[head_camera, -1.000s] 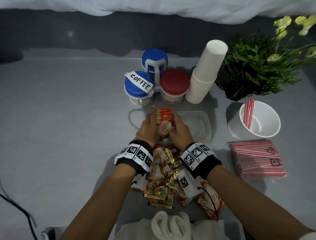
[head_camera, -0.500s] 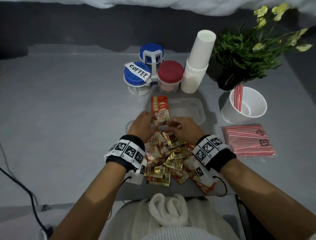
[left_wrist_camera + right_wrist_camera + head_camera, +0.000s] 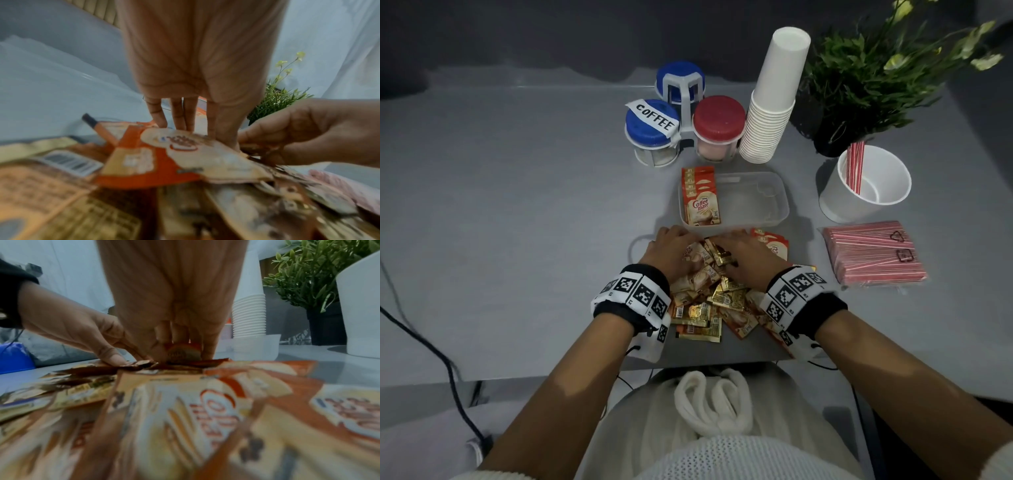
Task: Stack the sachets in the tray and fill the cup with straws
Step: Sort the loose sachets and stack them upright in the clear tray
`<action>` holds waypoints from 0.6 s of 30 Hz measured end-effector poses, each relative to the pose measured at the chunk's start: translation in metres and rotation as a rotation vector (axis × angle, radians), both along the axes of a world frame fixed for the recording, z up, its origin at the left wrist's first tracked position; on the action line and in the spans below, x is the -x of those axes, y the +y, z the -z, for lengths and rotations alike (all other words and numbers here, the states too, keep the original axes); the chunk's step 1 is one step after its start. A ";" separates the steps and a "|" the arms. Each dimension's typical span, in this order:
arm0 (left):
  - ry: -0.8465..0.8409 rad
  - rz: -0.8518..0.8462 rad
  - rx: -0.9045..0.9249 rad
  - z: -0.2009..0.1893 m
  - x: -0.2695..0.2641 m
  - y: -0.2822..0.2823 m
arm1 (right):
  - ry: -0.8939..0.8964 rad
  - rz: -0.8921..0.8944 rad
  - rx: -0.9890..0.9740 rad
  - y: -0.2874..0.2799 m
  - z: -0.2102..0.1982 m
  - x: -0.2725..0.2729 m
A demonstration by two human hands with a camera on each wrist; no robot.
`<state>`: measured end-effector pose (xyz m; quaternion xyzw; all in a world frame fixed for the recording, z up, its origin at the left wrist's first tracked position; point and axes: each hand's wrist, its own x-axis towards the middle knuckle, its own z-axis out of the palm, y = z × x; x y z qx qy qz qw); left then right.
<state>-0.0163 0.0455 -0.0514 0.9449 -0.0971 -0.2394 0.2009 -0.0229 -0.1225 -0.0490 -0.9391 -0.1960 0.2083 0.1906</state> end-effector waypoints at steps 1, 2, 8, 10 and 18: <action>-0.004 -0.001 0.005 0.000 0.001 0.000 | -0.019 0.009 -0.023 0.000 0.001 0.000; -0.010 -0.003 0.011 0.000 0.001 0.000 | -0.038 0.015 -0.053 0.001 0.001 0.001; -0.076 -0.097 0.182 -0.006 -0.001 0.001 | -0.211 0.208 -0.323 0.000 -0.016 0.000; -0.086 -0.168 0.303 -0.014 -0.002 0.002 | -0.211 0.313 -0.389 0.001 -0.021 -0.007; -0.039 -0.335 0.606 -0.027 -0.005 0.009 | -0.098 0.435 -0.446 0.022 -0.036 -0.022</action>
